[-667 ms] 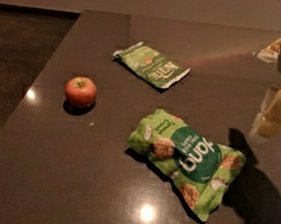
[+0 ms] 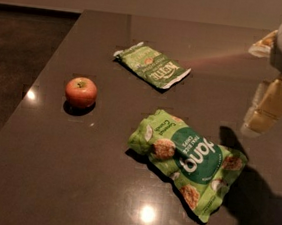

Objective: Pick apple

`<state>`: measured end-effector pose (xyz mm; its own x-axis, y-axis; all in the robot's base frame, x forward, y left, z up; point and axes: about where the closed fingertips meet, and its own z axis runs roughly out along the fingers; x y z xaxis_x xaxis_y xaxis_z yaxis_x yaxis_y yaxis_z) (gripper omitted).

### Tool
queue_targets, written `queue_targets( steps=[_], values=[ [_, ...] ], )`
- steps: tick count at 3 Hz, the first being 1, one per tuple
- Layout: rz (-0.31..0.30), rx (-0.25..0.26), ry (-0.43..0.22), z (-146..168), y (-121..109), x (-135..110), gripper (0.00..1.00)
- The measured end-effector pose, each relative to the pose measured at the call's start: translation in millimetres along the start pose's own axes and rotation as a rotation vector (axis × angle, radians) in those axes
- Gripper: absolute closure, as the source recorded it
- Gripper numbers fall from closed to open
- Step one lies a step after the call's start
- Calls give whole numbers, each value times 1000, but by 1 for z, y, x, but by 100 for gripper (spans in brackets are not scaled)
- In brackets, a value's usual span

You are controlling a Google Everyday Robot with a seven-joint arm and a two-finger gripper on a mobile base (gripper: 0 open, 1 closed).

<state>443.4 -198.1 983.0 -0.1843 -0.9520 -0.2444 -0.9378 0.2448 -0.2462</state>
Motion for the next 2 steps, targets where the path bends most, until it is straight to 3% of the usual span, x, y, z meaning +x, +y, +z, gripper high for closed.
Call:
queue_targets(
  steps=[2],
  values=[
    [-82,-21,-154,18,-6,-97,0]
  ],
)
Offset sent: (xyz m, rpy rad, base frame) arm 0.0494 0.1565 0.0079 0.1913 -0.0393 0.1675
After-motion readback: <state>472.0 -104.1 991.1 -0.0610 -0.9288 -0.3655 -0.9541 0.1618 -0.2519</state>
